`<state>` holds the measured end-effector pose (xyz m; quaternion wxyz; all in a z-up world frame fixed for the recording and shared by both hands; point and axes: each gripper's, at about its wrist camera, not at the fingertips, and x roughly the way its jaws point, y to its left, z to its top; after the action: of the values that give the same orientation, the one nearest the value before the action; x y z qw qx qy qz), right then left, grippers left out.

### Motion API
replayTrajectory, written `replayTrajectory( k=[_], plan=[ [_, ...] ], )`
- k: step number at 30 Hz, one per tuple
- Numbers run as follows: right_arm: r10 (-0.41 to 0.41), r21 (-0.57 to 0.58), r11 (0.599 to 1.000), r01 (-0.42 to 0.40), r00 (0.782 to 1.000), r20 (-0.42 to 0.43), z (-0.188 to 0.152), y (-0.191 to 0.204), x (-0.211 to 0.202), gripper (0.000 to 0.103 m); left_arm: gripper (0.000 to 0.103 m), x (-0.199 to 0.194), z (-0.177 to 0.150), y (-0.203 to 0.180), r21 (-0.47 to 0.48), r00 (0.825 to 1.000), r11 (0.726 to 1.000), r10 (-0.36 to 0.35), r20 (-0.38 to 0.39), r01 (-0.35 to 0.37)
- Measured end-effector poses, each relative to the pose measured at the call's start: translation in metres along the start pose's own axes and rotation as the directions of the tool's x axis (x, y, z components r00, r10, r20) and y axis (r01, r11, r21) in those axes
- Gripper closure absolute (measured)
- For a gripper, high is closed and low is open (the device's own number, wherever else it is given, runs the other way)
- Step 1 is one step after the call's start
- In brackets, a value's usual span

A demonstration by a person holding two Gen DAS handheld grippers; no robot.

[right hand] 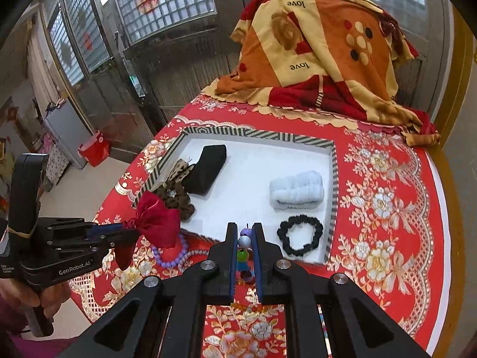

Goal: Organize jewelry
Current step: 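Carry the bow and bracelet over the tray and open the right gripper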

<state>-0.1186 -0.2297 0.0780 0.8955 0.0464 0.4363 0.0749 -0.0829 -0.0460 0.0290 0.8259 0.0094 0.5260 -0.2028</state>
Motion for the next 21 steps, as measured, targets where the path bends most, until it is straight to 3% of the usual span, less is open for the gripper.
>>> replayTrajectory(
  k=[21],
  plan=[
    [0.008,-0.04,0.999,-0.01,0.999,-0.048,0.069,-0.01,0.066,0.094,0.089,0.043,0.049,-0.01,0.009,0.999,1.0,0.028,-0.02,-0.028]
  ],
)
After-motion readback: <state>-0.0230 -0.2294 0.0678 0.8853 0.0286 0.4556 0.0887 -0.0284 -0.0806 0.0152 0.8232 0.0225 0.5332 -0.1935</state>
